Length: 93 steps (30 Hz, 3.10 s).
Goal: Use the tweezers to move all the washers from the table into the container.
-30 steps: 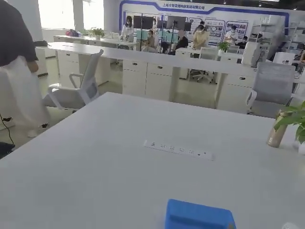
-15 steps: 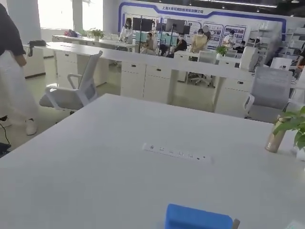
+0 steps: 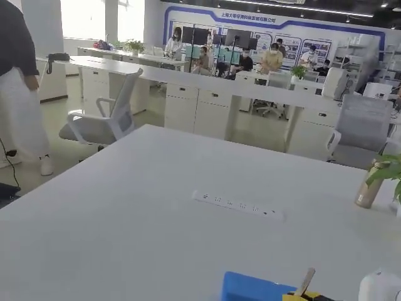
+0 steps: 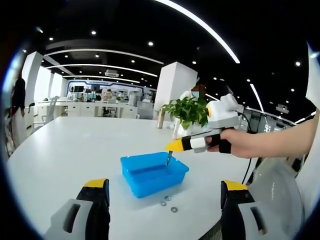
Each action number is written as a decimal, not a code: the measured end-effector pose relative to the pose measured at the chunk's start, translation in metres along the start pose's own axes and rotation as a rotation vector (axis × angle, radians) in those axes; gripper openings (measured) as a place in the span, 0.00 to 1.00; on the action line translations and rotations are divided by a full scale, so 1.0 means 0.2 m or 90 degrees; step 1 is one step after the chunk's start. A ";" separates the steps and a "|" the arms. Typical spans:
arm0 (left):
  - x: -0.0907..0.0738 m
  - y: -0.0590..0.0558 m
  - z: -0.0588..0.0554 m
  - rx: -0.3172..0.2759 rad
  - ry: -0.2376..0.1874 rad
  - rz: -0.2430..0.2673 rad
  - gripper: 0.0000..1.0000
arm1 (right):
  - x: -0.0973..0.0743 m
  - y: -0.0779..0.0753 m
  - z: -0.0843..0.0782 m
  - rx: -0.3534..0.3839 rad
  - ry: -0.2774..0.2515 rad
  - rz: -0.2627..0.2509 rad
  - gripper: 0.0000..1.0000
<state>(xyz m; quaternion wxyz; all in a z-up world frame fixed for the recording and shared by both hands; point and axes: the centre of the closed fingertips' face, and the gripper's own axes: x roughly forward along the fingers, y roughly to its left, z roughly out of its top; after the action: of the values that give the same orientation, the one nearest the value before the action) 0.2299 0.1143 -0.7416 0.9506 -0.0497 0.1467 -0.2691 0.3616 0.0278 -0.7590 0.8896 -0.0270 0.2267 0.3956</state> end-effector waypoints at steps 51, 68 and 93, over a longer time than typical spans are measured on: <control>0.01 0.01 -0.07 0.011 0.047 0.009 0.90 | 0.12 0.01 -0.05 -0.014 -0.002 0.021 0.04; 0.01 0.01 -0.07 0.011 0.046 0.008 0.90 | -0.05 0.13 0.06 -0.032 -0.059 0.028 0.03; 0.00 0.02 -0.07 0.018 0.053 0.012 0.89 | -0.07 0.34 -0.15 0.016 -0.014 0.087 0.03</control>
<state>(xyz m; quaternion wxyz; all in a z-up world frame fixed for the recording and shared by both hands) 0.2275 0.1180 -0.7562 0.9466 -0.0239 0.1832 -0.2642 0.2933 0.0580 -0.7717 0.8633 0.0037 0.2232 0.4526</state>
